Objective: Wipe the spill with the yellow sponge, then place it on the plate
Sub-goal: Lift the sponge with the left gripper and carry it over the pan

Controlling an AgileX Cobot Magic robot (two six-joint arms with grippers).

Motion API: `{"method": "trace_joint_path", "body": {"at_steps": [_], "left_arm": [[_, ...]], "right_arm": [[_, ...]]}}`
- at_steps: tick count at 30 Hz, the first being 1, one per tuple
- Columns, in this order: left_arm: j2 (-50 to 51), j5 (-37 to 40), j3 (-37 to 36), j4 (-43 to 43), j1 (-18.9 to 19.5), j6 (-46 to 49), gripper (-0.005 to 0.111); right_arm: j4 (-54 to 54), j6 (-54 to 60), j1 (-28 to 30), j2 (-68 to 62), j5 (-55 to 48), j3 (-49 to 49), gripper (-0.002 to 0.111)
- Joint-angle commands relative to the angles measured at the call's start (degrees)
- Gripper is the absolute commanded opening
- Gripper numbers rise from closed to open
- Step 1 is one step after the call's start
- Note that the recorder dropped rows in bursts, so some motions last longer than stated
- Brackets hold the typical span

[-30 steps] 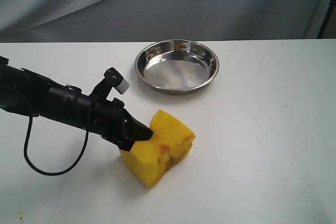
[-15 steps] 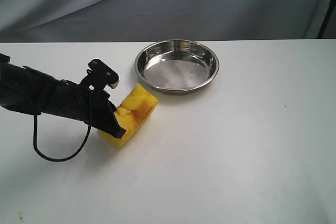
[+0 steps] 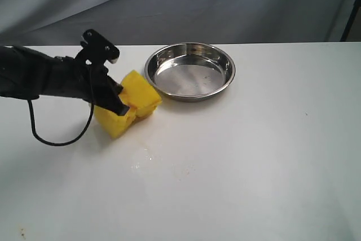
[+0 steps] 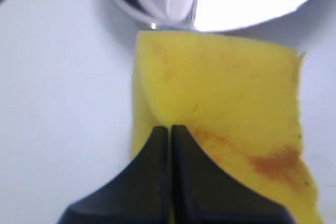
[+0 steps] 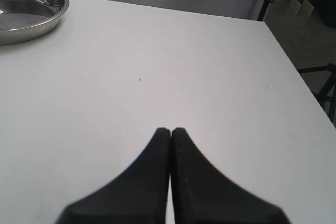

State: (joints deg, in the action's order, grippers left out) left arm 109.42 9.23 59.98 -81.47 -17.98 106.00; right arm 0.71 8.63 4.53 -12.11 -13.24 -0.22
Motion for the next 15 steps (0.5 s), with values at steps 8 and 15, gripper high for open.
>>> {"method": "trace_joint_path", "body": {"at_steps": [8,15], "left_arm": [[-3.5,10.3,6.4,-0.7,0.1,0.5,0.000],[-3.4,10.6,6.4,-13.7,0.1,13.3,0.000]], "right_arm": [[-0.3,0.0,0.2,-0.2,0.5,0.2,0.000],[-0.3,0.0,0.2,-0.2,0.5,0.2,0.000]]}}
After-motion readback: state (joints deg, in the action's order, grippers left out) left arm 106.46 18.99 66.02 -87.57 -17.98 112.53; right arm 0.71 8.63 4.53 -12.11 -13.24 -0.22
